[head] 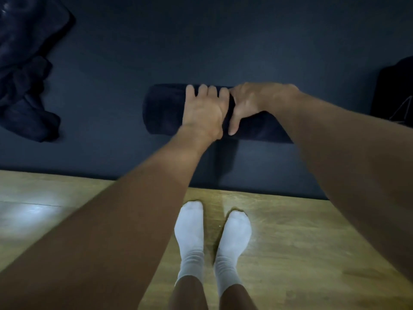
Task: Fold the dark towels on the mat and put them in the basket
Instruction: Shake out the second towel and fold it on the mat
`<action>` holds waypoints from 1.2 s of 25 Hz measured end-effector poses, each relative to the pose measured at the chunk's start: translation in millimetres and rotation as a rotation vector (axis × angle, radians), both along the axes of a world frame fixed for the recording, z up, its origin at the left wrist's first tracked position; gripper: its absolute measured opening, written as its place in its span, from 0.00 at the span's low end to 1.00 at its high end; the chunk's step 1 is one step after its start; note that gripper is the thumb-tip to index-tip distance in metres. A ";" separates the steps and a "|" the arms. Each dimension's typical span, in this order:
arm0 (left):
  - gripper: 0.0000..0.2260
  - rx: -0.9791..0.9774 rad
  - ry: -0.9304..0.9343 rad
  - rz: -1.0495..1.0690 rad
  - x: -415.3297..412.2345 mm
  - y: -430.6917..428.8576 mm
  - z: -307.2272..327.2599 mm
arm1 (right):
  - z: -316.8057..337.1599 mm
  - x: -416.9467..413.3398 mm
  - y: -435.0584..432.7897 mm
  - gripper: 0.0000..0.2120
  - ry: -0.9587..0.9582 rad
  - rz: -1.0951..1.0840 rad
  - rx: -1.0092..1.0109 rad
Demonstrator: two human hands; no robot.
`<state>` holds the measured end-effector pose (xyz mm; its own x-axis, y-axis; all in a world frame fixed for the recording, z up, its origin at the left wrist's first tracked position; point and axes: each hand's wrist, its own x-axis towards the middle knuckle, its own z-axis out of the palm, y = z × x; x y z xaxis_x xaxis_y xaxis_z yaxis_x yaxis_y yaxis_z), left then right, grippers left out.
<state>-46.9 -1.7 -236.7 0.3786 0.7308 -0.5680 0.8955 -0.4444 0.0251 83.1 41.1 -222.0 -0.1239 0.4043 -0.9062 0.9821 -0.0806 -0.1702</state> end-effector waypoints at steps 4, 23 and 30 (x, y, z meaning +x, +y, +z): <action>0.30 -0.414 -0.006 0.066 0.0 76.5 7.7 | -7.5 8.0 -45.8 0.53 -0.083 0.001 0.510; 0.37 -0.795 -0.899 1.284 58.1 -49.7 32.9 | 27.2 79.9 -105.2 0.17 0.555 -1.468 -0.202; 0.39 -1.085 -0.977 1.073 149.8 -85.9 44.1 | 42.6 182.8 -160.6 0.20 0.693 -1.810 -0.068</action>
